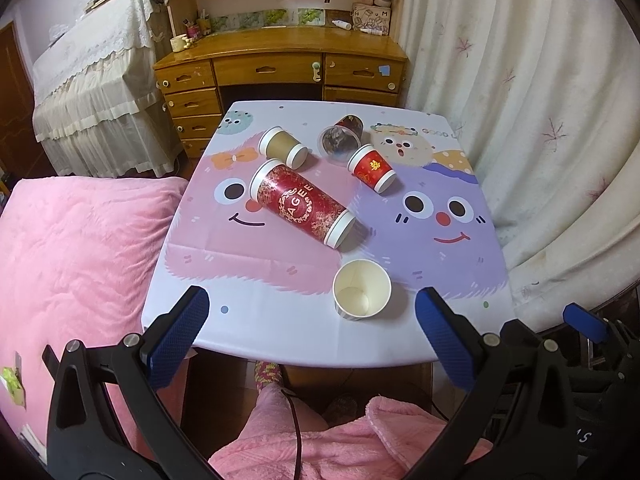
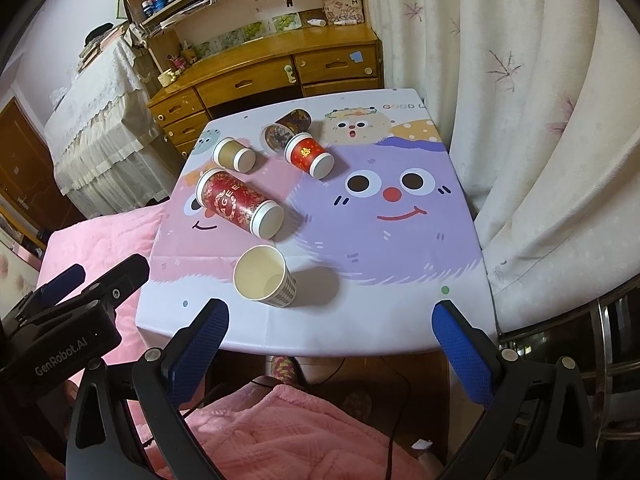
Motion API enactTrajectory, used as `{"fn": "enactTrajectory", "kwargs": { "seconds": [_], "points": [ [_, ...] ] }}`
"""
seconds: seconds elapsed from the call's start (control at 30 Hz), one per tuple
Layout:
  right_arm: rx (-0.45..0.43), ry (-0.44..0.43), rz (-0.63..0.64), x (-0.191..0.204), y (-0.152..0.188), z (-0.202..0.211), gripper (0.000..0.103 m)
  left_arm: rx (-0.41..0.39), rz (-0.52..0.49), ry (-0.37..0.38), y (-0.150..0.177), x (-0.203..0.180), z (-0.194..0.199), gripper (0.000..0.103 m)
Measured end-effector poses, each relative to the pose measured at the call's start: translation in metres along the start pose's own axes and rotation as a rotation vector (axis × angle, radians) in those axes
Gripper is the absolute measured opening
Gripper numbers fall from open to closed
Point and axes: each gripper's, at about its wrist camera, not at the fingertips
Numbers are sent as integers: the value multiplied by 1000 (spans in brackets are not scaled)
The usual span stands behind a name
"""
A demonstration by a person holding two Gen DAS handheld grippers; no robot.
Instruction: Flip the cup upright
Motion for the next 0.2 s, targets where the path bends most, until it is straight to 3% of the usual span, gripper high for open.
{"fn": "enactTrajectory", "kwargs": {
  "seconds": [0.2],
  "points": [
    [6, -7, 1, -2, 1, -1, 103, -3, -1, -5, -1, -1, 0, 102]
  ]
}}
Point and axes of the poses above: each gripper's, at about its wrist camera, not at the fingertips, and z roughly against the way its jaws point, x to its left, y to its underside, and after that the axes turned 7 degrees about -y, right-handed
